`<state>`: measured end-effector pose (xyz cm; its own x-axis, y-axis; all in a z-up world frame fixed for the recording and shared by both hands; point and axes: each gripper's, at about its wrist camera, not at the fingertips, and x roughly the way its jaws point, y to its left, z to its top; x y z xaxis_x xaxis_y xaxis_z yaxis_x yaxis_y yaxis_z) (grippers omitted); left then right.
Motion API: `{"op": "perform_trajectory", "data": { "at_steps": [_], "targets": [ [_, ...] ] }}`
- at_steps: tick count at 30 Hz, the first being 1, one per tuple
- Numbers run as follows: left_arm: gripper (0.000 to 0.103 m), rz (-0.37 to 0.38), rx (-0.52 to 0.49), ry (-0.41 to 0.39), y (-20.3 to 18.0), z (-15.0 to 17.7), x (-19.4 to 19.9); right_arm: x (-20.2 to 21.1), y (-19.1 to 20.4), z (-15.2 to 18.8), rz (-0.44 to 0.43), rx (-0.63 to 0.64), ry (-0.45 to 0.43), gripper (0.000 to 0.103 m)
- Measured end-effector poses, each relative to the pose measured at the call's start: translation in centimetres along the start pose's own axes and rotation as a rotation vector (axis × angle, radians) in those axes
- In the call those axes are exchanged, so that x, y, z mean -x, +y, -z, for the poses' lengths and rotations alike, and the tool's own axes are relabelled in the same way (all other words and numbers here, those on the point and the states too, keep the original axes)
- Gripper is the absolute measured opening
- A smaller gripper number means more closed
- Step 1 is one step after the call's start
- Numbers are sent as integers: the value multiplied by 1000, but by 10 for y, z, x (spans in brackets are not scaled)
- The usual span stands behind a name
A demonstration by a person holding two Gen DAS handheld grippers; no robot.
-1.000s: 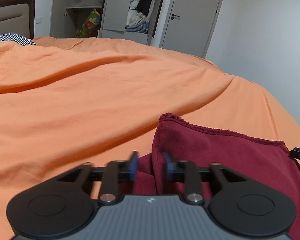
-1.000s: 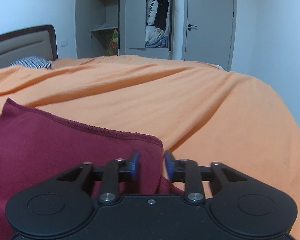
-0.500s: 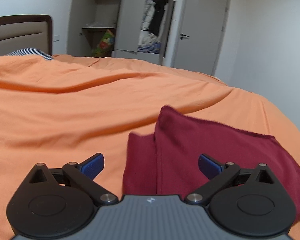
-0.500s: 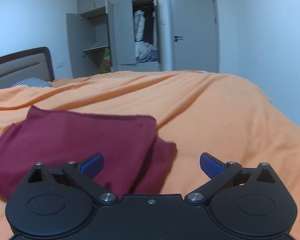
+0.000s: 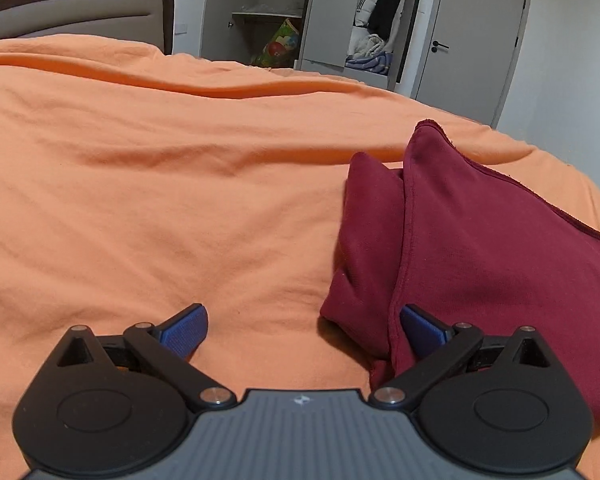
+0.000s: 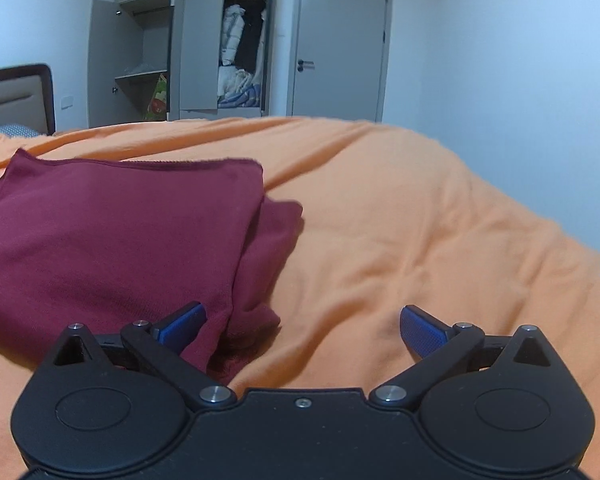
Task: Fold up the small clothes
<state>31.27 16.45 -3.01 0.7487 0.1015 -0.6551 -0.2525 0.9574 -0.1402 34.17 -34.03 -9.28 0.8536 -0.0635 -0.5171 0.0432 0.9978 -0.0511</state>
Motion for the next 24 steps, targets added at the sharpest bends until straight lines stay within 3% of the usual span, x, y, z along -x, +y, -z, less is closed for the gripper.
{"op": "perform_trajectory", "data": {
  "at_steps": [6,9,14,16,19,24],
  "targets": [
    [103,15,-7,-40,0,9,5,5,-3,3,-12,-28,-19,102],
    [103,36,21,-41,0,5,12,21,3,-4,22,-26,-72,102],
    [103,138,124,-81,2,2,28,39,29,-31,-13,-3,-148,102],
    [103,164,123,-96,-2,4,27,33,44,-46,-52,8,-144,102],
    [103,125,99,-69,-8,9,16,13,73,-70,-89,33,-140,102],
    [103,123,91,-113,-6,23,10,-35,129,-104,-161,131,-128,102]
  ]
}}
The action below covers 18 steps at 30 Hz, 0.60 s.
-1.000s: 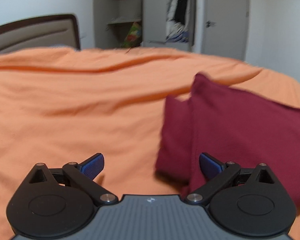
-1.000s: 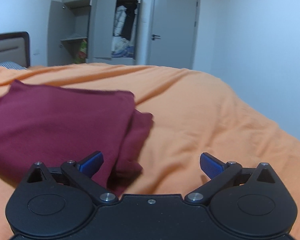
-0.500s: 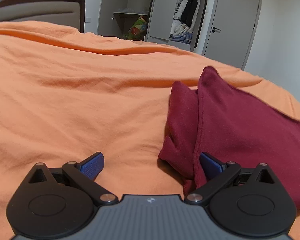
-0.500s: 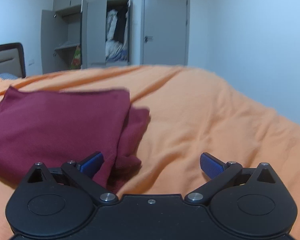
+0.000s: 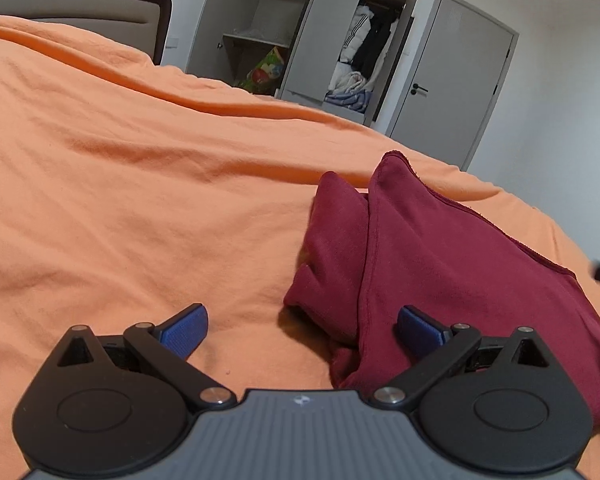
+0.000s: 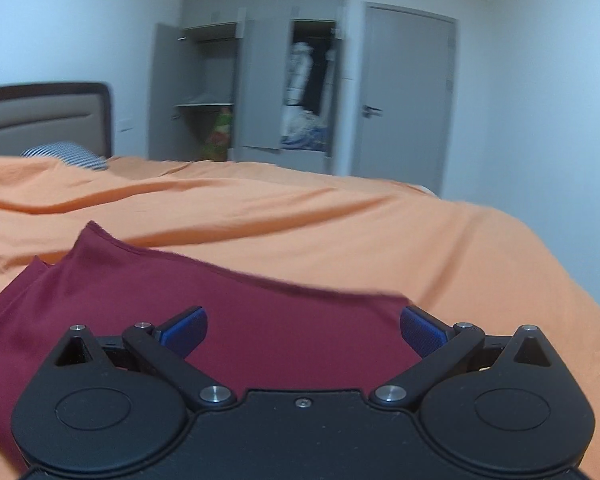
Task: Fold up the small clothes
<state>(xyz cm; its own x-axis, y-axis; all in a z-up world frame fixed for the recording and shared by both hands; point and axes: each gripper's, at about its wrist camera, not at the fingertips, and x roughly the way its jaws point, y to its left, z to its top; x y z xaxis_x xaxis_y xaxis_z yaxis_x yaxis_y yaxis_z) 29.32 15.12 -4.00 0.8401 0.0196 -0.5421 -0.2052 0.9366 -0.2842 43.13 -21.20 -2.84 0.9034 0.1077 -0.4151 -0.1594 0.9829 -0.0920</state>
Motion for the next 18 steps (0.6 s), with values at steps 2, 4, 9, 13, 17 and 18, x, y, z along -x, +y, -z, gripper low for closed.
{"op": "perform_trajectory", "data": {
  "at_steps": [2,4,9,13,17,18],
  "targets": [
    [103,-3,-10,-9,-1,2,-1,-27,13,-10,-3,30,14,102],
    [103,-4,-18,-19,-1,5,-1,-56,23,-19,23,51,44,102],
    [103,5,-16,-33,0,7,-2,-116,40,-28,74,115,131,102],
    [103,9,-15,-40,1,9,-2,-141,51,-21,91,168,185,102],
    [103,6,-21,-43,0,10,-3,-149,52,-10,88,159,195,102],
    [103,4,-23,-43,0,10,-3,-149,51,-8,85,148,194,102]
  ]
}}
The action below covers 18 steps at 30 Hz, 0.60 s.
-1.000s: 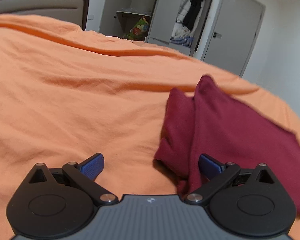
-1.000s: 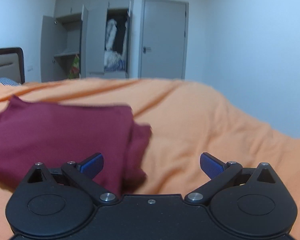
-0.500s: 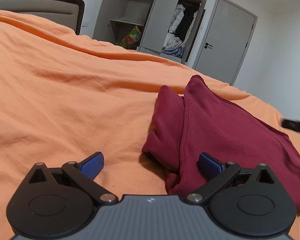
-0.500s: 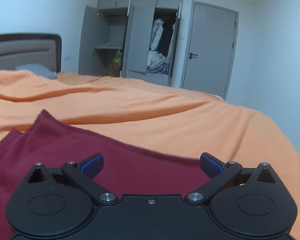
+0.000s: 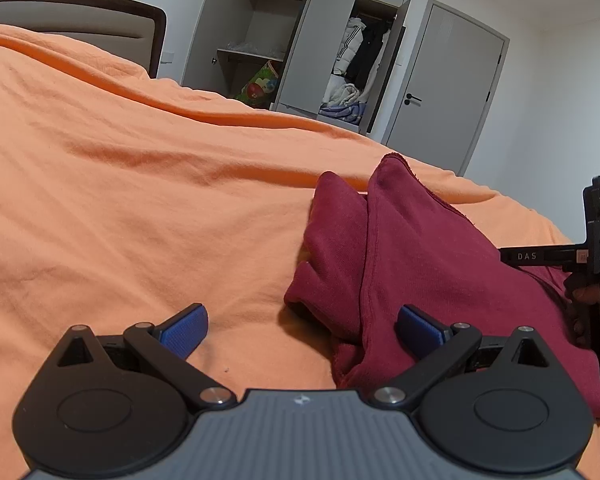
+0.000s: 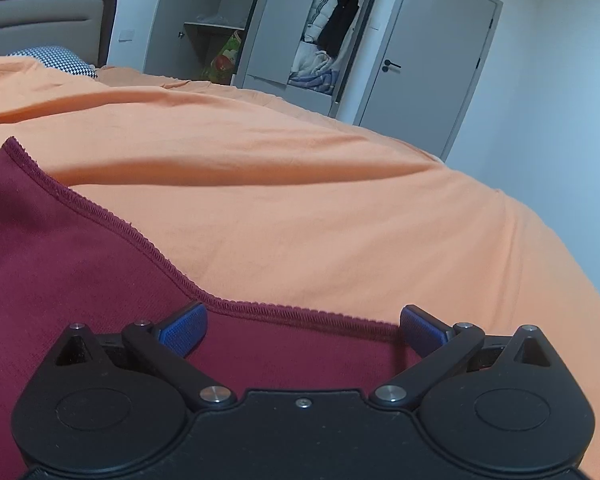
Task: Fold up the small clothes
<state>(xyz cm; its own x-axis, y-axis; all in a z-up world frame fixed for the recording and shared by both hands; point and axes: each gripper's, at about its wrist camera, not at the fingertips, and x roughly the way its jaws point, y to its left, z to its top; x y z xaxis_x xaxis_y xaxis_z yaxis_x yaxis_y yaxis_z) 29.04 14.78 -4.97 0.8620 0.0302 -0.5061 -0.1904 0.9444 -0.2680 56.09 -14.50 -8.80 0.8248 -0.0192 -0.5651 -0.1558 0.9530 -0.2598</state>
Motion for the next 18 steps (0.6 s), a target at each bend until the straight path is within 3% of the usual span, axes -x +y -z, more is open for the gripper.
{"op": "perform_trajectory", "data": {
  "at_steps": [5,8,18],
  "targets": [
    [103,-1,-2,-2,1,0,-1,7,0,4,0,-15,-21,102],
    [103,-1,-2,-2,1,0,-1,22,0,6,-4,7,-68,102],
    [103,-1,-3,-3,1,0,-1,73,4,31,-19,44,-97,102]
  ]
}}
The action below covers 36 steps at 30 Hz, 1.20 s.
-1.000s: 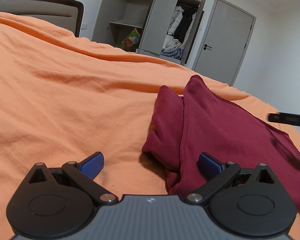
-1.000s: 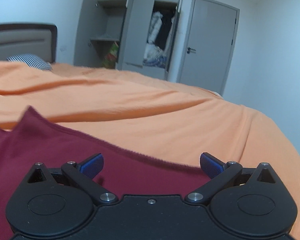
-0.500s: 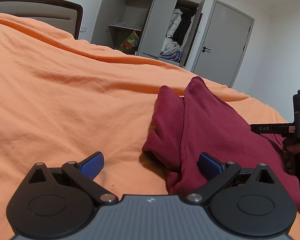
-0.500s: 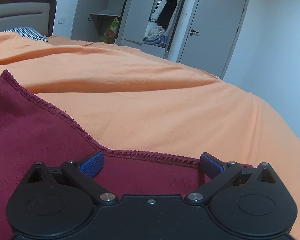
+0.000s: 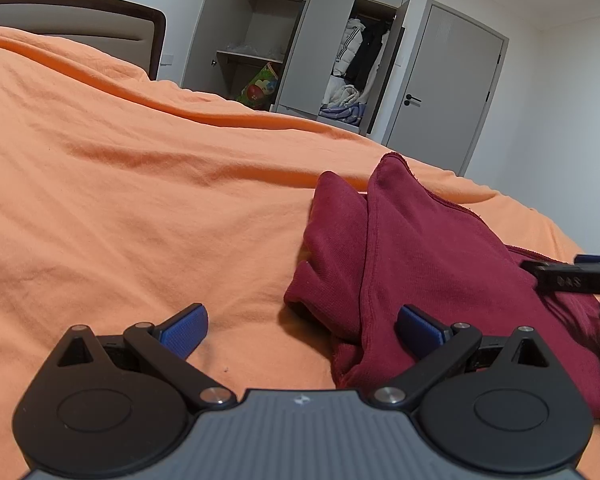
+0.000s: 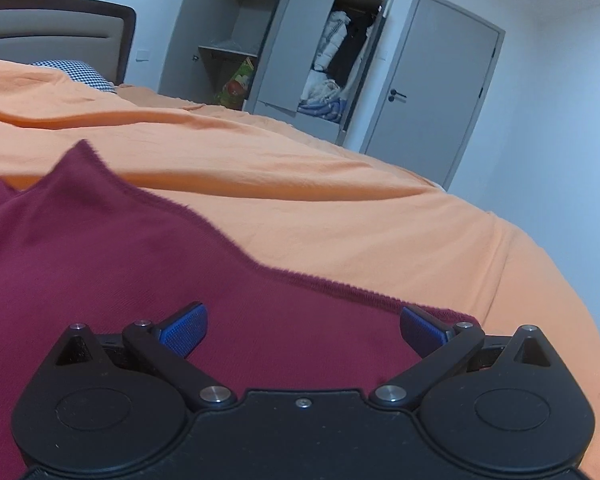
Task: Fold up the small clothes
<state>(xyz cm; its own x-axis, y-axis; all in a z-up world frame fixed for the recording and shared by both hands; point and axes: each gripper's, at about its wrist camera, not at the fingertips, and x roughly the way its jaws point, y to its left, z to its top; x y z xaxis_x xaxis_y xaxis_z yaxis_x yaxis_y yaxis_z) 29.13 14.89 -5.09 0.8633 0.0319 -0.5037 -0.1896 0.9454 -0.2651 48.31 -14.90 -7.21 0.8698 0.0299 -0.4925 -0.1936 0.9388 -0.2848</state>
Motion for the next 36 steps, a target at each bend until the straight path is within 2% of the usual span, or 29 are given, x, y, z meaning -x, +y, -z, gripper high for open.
{"op": "perform_trajectory", "data": {
  "at_steps": [10,16,22,31,36],
  "targets": [
    [103,0,0,0,0,0,0,74,8,38,-1,-57,-35,102],
    [103,0,0,-1,0,0,0,104,21,56,41,-41,-41,102],
    [103,-2,-4,-3,0,0,0,98,23,75,48,-85,-32,102],
    [103,-2,-5,-4,0,0,0,95,15,82,1,-162,-37,102],
    [103,-4,-8,-6,0,0,-1,96,18,83,11,-154,-50,102]
  ]
}}
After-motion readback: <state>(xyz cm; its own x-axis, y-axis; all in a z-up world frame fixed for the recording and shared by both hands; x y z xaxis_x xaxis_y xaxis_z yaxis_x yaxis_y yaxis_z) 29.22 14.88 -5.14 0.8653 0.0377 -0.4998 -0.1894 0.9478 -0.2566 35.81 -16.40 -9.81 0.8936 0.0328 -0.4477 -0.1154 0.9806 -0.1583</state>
